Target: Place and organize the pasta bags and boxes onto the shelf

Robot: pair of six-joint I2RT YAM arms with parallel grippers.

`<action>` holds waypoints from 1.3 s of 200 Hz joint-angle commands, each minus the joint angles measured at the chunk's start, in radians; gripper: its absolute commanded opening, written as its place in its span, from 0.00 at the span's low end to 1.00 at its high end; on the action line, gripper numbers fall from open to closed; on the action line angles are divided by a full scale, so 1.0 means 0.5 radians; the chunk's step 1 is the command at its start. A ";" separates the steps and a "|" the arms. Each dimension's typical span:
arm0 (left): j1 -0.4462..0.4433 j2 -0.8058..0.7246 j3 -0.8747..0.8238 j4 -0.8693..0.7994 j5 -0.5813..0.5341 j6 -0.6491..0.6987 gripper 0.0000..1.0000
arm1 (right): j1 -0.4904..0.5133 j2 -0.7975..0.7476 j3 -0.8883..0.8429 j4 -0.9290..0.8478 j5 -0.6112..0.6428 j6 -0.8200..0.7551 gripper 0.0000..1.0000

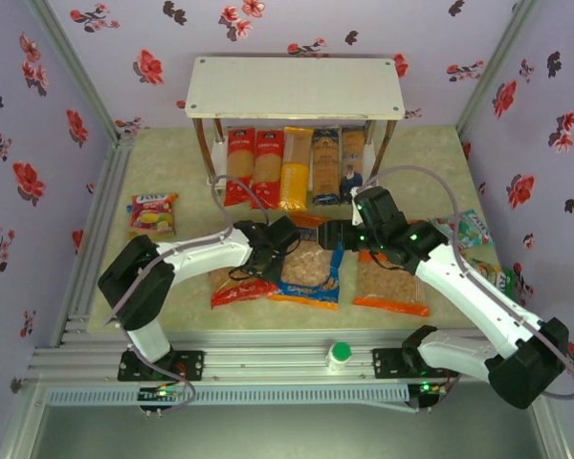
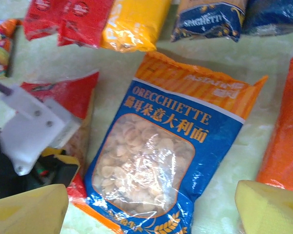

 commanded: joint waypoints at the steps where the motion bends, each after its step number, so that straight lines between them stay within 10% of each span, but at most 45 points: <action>1: -0.004 -0.205 -0.033 0.160 -0.010 0.043 0.41 | -0.033 0.031 0.052 -0.104 0.122 -0.018 0.89; 40: 0.071 -0.548 -0.062 0.333 0.081 0.054 0.56 | -0.117 0.020 0.019 -0.199 0.245 0.024 0.91; 83: 0.236 -0.855 -0.348 0.033 0.052 -0.241 0.25 | -0.146 0.009 -0.074 -0.306 0.372 0.128 0.89; 138: 0.294 -1.098 -0.938 0.283 0.252 -0.591 0.22 | -0.359 -0.024 -0.211 -0.375 0.539 0.205 0.93; 260: 0.857 -1.011 -1.052 0.470 0.281 -0.268 0.27 | -0.706 -0.002 -0.453 -0.217 0.372 0.296 0.97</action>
